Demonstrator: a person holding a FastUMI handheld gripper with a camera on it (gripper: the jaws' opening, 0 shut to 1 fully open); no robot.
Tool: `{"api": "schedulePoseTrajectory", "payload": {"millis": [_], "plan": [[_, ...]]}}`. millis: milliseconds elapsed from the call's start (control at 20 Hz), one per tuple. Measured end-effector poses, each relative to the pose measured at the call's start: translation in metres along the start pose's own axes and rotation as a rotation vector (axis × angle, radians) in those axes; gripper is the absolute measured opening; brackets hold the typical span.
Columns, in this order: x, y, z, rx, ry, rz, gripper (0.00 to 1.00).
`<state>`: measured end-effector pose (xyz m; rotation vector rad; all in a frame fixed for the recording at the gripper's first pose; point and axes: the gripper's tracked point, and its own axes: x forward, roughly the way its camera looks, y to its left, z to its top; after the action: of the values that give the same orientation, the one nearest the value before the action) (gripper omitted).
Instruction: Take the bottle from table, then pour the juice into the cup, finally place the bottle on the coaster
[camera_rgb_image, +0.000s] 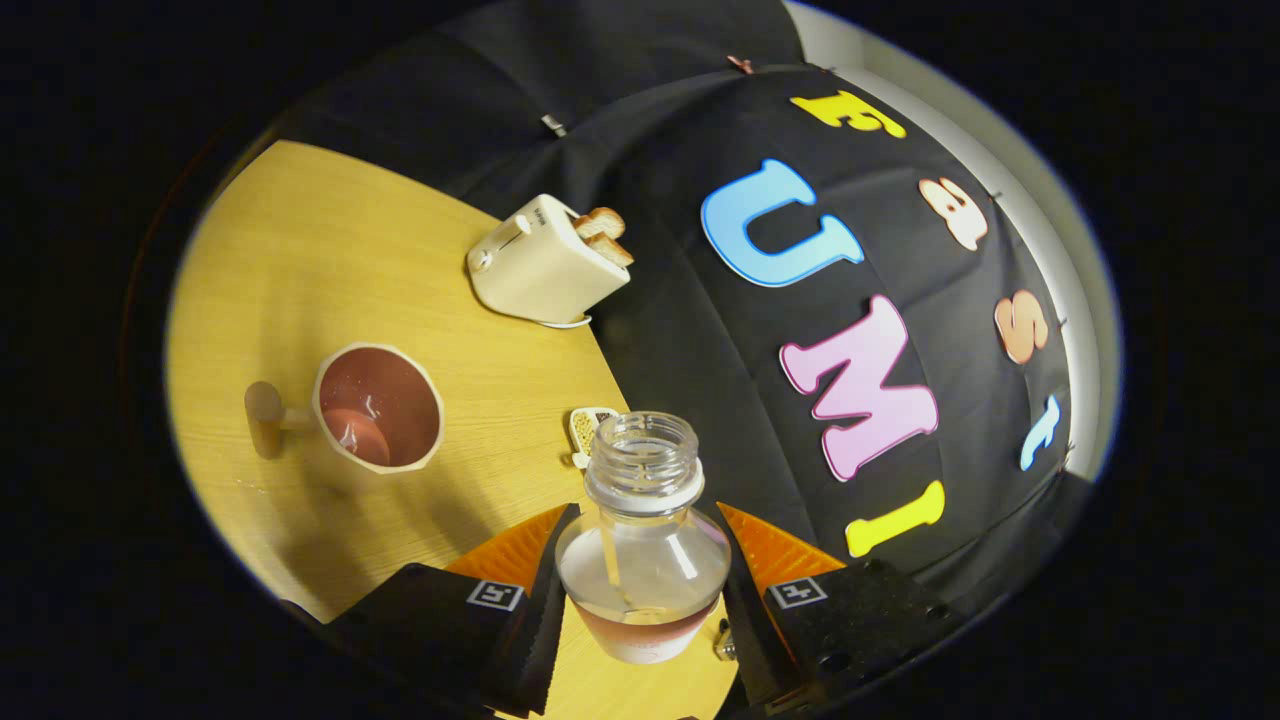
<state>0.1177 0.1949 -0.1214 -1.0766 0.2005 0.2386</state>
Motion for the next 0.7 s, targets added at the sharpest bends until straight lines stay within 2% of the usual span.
{"api": "schedulePoseTrajectory", "payload": {"millis": [500, 700], "plan": [[0.027, 0.037, 0.004, -0.342, -0.027, 0.047, 0.73], [0.033, 0.044, 0.006, -0.414, -0.045, 0.067, 0.73]]}}
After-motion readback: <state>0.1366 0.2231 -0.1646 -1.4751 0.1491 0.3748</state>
